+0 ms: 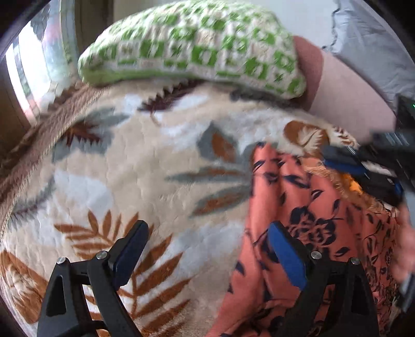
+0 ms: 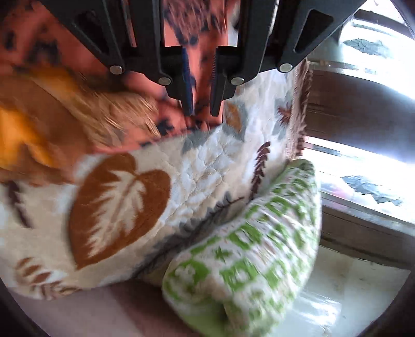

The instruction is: Fold small clothes

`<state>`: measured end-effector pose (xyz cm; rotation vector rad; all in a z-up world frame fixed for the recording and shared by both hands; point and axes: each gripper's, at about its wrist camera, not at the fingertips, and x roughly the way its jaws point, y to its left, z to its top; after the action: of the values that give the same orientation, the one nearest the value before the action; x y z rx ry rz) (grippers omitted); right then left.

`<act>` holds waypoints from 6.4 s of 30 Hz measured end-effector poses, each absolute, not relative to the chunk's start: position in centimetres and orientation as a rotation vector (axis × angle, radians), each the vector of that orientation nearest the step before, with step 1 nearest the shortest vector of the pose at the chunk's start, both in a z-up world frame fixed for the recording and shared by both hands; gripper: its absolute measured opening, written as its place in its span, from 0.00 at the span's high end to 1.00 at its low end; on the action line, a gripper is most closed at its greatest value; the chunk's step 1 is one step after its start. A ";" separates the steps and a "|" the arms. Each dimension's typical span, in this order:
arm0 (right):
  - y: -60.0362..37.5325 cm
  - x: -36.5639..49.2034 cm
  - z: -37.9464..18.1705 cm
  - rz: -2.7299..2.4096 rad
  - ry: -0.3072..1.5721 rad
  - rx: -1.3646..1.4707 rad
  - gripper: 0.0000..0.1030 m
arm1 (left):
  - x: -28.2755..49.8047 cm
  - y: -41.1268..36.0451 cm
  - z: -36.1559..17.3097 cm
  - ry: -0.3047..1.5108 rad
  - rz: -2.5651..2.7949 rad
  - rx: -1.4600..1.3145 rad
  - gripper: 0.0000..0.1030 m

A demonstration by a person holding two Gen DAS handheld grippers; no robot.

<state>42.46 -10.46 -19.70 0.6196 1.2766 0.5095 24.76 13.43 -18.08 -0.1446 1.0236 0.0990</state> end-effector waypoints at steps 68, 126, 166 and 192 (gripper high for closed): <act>-26.4 0.2 -17.1 0.472 1.429 0.438 0.84 | -1.2 9.1 -18.6 1.139 -0.045 0.084 0.03; -38.1 -6.6 -17.9 -0.098 1.480 0.337 0.91 | -4.3 16.0 -19.2 1.206 0.032 -0.054 0.76; -41.2 -6.5 -20.7 -0.151 1.490 0.596 0.88 | -5.1 17.5 -19.8 1.271 -0.060 -0.154 0.59; -41.5 -6.7 -21.2 -0.171 1.482 0.629 0.88 | -4.5 15.0 -20.7 1.302 -0.173 -0.161 0.67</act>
<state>-6.67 -41.48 -21.20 0.6292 1.4819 -0.1706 -4.53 14.97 -20.71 -0.1608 1.3016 -0.1728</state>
